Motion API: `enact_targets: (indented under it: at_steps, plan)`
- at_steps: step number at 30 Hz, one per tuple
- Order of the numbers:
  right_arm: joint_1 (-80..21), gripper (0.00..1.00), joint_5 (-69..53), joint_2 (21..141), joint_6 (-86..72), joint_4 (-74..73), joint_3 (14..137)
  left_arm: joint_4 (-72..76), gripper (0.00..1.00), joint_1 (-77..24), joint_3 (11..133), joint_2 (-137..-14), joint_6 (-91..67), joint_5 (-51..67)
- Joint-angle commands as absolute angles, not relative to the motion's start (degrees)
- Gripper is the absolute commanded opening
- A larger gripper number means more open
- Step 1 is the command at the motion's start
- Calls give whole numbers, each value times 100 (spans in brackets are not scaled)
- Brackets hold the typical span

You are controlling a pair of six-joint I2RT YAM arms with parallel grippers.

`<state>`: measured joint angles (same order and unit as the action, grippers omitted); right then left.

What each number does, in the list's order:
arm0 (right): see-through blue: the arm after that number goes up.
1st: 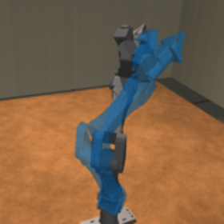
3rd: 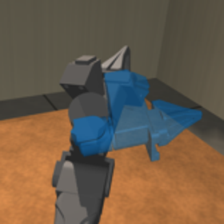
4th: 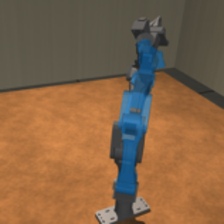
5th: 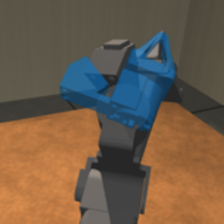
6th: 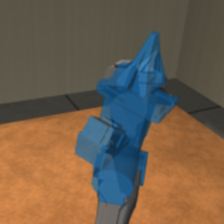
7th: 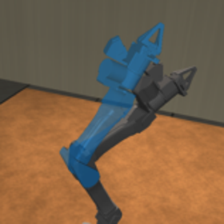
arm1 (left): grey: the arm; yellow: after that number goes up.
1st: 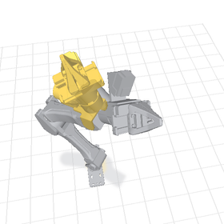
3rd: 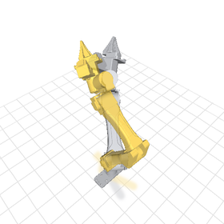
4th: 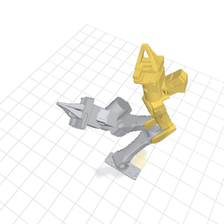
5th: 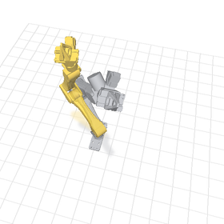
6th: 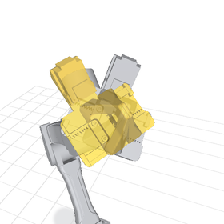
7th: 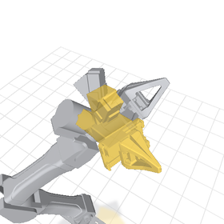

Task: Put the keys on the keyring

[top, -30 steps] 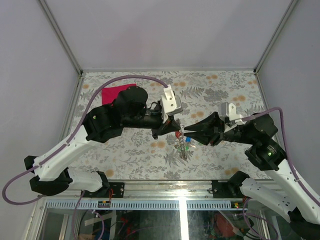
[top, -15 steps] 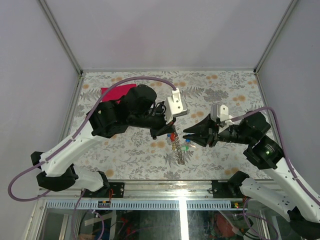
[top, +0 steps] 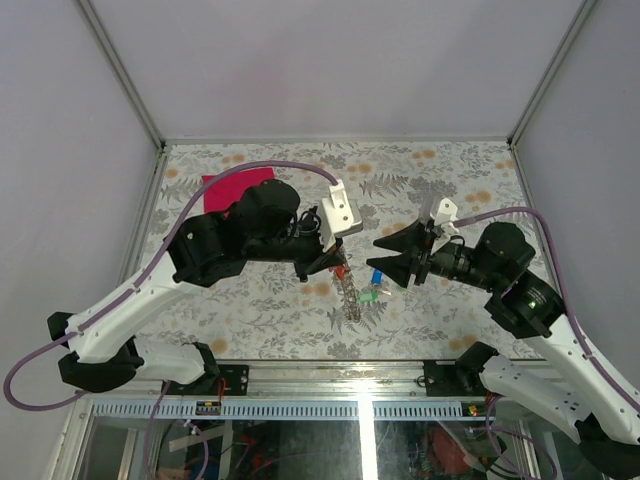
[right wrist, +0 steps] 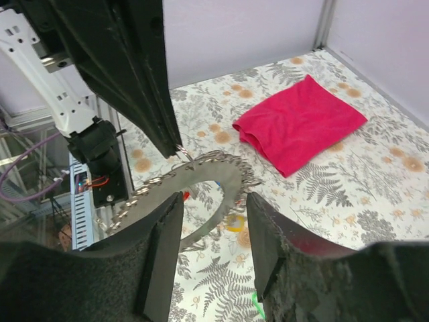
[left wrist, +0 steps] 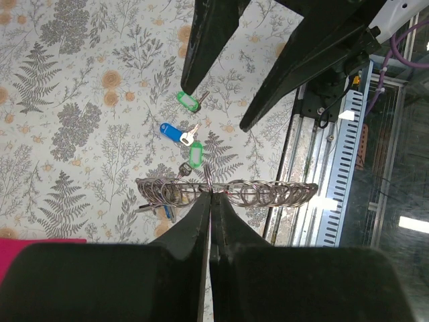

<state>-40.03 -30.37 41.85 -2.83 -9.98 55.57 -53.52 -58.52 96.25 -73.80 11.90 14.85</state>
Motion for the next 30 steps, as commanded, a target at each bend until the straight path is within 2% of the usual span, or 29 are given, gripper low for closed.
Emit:
enact_targets:
  at_steps: [1, 8, 12, 30]
  plan:
    - [-4025, 50, -2598, 4021, -272, -861, 5544, -4475, 0, -5889, 9462, -7160, 1063, 1489]
    - [-4025, 48, -3709, 3741, 190, -23, 5127, -4377, 0, -5884, 9319, -7060, 1209, 1996]
    - [-4025, 47, -4195, 3888, 397, -82, 5283, -4378, 0, -5887, 9291, -7032, 1277, 2279]
    - [-4025, 42, -4915, 4527, 295, 36, 5587, -4487, 0, -5894, 9308, -7115, 1366, 2700]
